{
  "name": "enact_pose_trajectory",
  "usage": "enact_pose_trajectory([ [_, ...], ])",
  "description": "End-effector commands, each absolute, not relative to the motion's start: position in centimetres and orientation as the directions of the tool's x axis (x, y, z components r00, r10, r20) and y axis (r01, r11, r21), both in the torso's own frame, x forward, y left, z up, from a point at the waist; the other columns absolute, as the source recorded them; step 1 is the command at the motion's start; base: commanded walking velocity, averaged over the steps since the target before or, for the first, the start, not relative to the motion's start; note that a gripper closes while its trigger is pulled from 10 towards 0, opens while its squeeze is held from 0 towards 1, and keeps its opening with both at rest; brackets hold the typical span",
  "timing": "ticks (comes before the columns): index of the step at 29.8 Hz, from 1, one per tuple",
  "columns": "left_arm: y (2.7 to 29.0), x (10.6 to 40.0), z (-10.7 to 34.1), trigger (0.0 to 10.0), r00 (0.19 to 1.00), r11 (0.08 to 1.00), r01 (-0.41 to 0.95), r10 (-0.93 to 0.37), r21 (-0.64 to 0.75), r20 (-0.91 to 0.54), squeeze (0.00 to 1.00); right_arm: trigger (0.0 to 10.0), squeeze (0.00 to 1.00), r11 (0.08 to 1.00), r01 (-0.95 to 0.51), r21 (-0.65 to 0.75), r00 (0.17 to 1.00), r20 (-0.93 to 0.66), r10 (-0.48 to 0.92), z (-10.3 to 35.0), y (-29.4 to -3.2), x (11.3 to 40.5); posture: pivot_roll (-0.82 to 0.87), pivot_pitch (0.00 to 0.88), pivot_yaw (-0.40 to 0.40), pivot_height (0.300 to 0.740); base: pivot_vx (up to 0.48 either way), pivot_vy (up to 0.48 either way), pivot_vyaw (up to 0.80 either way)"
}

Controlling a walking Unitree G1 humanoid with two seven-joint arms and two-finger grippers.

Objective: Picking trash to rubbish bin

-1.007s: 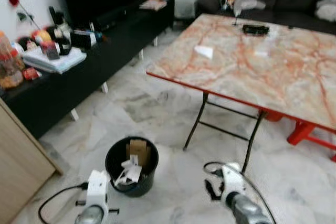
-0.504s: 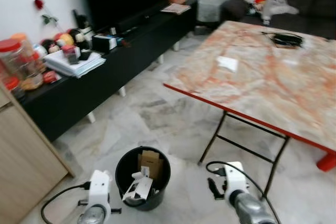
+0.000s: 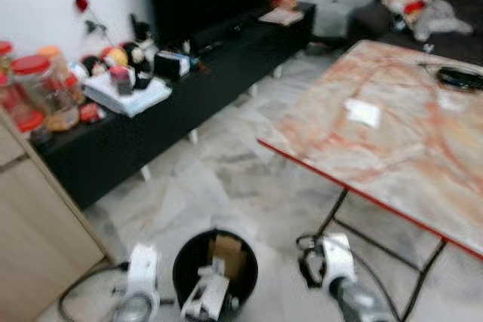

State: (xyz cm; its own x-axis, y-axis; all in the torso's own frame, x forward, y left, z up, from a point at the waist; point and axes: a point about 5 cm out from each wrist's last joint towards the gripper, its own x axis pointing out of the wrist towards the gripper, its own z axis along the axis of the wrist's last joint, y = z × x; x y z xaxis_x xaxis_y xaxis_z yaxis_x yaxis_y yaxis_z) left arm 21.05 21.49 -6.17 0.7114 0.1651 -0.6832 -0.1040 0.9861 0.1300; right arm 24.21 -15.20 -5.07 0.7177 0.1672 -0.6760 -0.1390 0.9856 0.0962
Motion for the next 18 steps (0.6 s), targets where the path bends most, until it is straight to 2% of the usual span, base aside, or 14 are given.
enact_pose_trajectory([
  [1, 20.42, 21.62, -6.07, 10.0, 0.719, 0.990, -0.086, 0.137, 0.109, -0.682, 0.00, 10.0, 0.00, 0.992, -0.104, 0.073, 0.717, -0.686, 0.126, -5.19, -16.78, 23.90, -0.02, 0.000, -0.005, 0.740, 0.424, 0.000, 0.00],
  [11, 20.38, 21.68, -6.00, 10.0, 0.727, 0.991, -0.088, 0.136, 0.104, -0.673, 0.00, 10.0, 0.00, 0.991, -0.106, 0.082, 0.718, -0.683, 0.133, -5.19, -16.67, 23.91, -0.02, 0.000, -0.004, 0.740, 0.413, 0.000, 0.00],
  [18, 20.12, 21.81, -5.97, 10.0, 0.728, 0.992, -0.078, 0.122, 0.096, -0.674, 0.00, 10.0, 0.00, 0.989, -0.120, 0.084, 0.715, -0.684, 0.145, -5.17, -16.59, 23.93, -0.02, 0.000, -0.005, 0.740, 0.000, 0.000, 0.00],
])
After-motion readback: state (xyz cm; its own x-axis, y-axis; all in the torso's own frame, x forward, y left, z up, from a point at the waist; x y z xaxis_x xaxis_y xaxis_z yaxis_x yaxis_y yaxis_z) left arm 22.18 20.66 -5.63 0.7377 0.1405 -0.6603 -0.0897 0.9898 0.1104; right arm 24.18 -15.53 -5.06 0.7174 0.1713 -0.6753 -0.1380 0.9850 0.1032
